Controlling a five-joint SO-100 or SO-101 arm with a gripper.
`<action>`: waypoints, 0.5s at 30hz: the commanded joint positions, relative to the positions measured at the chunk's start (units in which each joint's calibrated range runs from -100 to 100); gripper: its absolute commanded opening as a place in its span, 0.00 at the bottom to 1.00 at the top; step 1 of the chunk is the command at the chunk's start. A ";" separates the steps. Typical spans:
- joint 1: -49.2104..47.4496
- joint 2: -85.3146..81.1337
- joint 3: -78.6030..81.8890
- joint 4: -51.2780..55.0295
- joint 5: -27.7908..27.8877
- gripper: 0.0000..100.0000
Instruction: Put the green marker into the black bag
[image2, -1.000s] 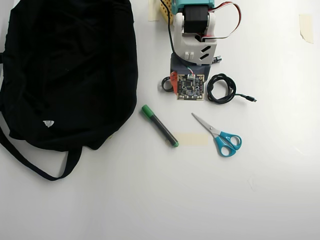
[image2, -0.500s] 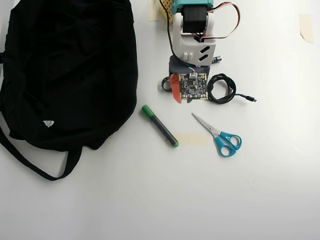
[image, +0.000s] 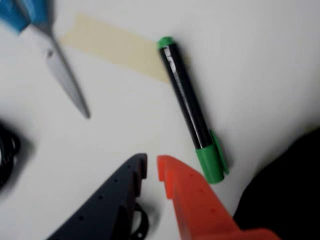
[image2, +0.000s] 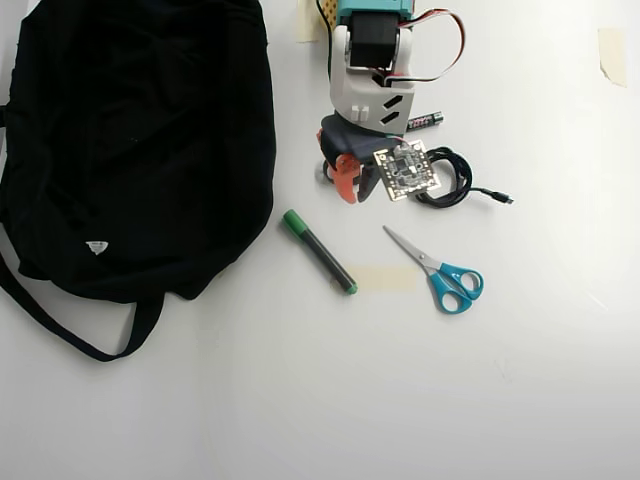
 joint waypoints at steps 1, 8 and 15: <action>2.42 -0.70 0.25 -0.37 5.76 0.03; 2.87 -0.70 2.13 -0.88 6.76 0.02; 4.14 -0.62 2.13 -2.35 10.59 0.02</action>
